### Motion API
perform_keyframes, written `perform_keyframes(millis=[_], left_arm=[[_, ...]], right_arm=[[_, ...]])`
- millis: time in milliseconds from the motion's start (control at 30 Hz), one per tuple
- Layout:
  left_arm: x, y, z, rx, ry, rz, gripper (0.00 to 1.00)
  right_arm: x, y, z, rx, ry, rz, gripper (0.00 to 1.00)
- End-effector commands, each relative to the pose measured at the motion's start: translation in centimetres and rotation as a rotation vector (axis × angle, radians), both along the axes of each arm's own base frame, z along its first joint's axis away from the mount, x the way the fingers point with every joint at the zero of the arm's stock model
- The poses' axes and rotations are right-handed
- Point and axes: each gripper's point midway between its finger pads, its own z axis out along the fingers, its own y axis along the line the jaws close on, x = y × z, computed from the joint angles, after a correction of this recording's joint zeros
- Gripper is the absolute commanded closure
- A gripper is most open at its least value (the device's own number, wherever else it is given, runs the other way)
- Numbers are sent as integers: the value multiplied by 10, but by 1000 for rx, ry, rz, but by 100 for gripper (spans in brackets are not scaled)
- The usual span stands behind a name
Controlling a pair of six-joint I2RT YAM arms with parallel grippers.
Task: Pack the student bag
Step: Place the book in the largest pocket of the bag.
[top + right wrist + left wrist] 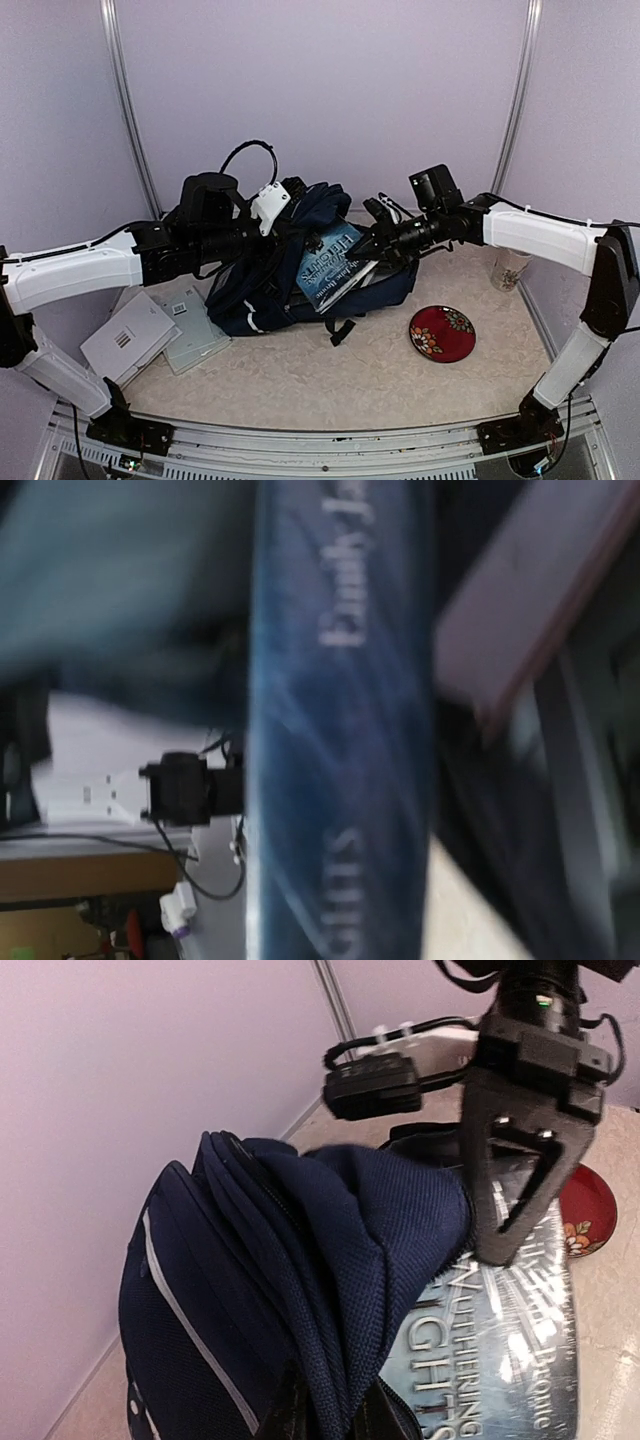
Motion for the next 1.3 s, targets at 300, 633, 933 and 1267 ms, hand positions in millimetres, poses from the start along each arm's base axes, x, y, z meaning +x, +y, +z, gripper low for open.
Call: perform_keyframes(millis=[300, 633, 933, 1267], left_arm=[[-34, -21, 65, -175, -201, -280, 100], [-11, -12, 53, -170, -150, -160, 100], [5, -13, 37, -158, -105, -97, 100], [22, 10, 23, -274, 333, 65, 2]], right_arm=[[94, 48, 37, -5, -210, -60, 68], [120, -17, 49, -351, -464, -235, 33], [37, -55, 51, -342, -488, -172, 34], [2, -50, 54, -219, -489, -114, 37]])
